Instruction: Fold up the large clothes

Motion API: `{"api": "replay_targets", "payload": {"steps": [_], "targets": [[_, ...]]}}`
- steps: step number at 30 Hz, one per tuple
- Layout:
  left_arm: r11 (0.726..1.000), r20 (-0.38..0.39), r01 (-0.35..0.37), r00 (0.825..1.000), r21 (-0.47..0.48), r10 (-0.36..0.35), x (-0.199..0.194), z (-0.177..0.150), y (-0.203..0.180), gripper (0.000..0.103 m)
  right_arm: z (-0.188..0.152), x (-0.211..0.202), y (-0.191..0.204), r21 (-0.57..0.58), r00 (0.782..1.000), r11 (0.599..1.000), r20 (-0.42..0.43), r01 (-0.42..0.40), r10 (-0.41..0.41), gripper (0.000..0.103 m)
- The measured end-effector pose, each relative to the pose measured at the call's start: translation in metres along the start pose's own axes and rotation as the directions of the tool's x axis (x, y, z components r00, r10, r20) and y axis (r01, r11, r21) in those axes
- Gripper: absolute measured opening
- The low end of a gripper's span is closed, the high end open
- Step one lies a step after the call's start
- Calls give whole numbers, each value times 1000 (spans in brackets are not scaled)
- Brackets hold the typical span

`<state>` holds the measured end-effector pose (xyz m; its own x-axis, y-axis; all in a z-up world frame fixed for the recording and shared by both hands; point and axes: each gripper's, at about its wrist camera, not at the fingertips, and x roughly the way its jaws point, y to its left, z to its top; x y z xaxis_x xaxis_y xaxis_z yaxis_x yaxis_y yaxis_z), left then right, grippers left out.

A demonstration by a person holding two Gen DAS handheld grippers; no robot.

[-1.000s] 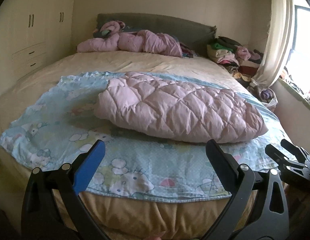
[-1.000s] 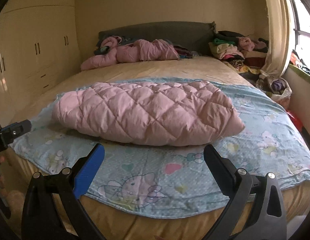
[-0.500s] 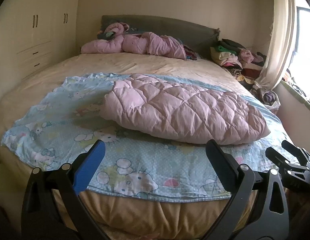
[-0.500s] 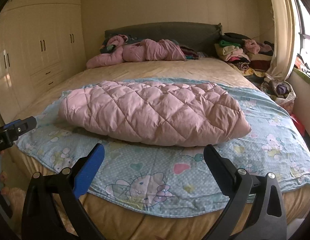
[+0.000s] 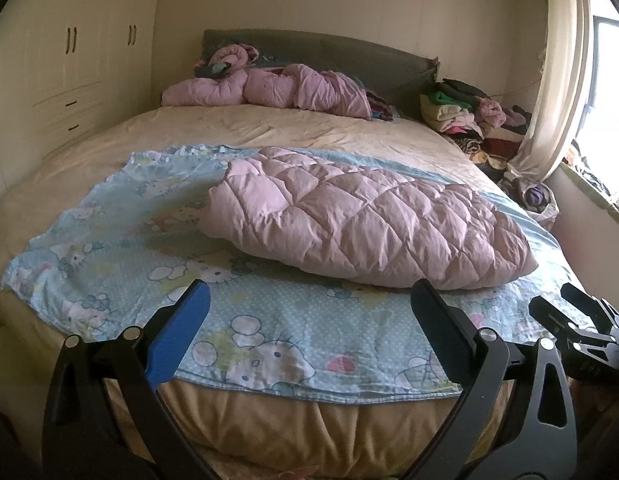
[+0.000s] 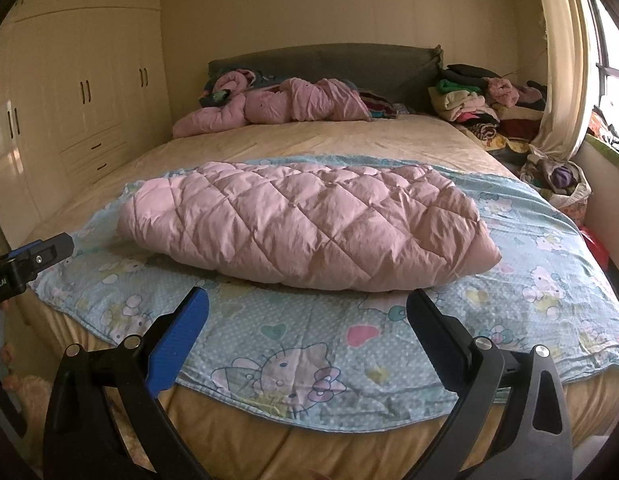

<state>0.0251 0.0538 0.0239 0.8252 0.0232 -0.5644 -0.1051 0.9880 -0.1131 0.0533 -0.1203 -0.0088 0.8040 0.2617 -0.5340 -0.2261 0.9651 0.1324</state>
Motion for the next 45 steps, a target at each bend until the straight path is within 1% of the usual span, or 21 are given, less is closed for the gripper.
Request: {"api": "replay_targets", "payload": {"steps": [45], "targets": [[1000, -8, -11, 1000, 3, 11, 1, -3, 5, 94, -4, -1, -1, 6, 1000, 1000, -6, -2, 2, 99]]}}
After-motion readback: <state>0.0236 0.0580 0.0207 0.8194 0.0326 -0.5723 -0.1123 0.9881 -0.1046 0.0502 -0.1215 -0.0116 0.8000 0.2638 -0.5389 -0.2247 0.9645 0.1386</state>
